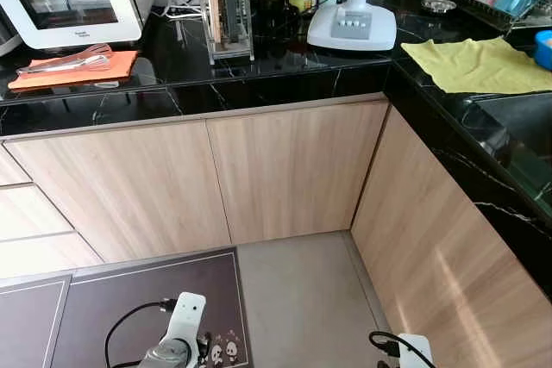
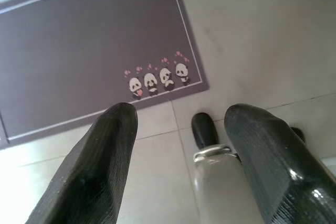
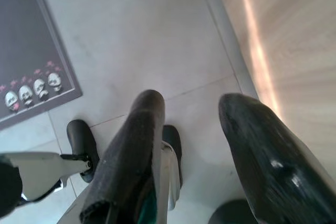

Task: Kitchen organization

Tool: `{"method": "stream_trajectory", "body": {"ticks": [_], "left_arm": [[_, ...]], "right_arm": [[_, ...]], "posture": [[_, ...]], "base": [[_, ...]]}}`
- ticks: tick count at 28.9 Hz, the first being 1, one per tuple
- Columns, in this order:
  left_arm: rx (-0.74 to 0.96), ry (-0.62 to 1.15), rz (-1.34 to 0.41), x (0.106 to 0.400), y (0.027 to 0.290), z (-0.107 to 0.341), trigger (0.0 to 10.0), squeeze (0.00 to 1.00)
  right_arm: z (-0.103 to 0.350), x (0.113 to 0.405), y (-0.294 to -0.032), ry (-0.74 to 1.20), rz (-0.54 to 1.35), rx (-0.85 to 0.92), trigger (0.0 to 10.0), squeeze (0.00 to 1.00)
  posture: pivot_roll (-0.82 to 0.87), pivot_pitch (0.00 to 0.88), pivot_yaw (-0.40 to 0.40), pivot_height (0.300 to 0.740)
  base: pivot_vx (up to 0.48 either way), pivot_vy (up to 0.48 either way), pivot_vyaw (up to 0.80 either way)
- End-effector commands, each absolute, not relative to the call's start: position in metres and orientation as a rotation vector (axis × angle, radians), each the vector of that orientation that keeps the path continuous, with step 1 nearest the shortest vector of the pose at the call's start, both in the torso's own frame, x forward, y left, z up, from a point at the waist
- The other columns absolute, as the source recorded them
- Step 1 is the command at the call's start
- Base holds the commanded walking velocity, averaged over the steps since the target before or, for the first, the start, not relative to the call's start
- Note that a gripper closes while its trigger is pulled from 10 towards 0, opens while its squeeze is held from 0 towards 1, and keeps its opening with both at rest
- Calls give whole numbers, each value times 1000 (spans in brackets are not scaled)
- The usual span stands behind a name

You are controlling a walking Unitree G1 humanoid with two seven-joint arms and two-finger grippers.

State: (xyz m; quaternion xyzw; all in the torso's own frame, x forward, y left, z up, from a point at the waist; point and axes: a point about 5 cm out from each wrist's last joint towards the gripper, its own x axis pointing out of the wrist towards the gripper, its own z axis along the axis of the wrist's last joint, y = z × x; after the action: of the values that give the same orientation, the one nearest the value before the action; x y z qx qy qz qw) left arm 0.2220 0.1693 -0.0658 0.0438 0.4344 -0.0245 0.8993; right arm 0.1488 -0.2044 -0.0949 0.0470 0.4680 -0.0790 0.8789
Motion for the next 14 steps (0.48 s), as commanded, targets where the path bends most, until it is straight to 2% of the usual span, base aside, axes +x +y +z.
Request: {"method": "stream_trajectory", "body": {"ticks": [1, 8, 14], "left_arm": [[100, 926, -81, 219, 165, -68, 10000, 0], [68, 995, -90, 207, 166, -76, 10000, 0], [91, 1011, -130, 203, 161, -78, 10000, 0]], "right_arm": [[-97, 144, -202, 980, -214, 162, 10000, 0], [-97, 144, -208, 954, -336, 276, 10000, 0], [-91, 156, -210, 908, -276, 212, 10000, 0]], "posture": [[-112, 0, 50, 740], [-102, 0, 54, 740], [-104, 0, 49, 740]], "base": [[0, 0, 0], [0, 0, 0], [0, 0, 0]]}}
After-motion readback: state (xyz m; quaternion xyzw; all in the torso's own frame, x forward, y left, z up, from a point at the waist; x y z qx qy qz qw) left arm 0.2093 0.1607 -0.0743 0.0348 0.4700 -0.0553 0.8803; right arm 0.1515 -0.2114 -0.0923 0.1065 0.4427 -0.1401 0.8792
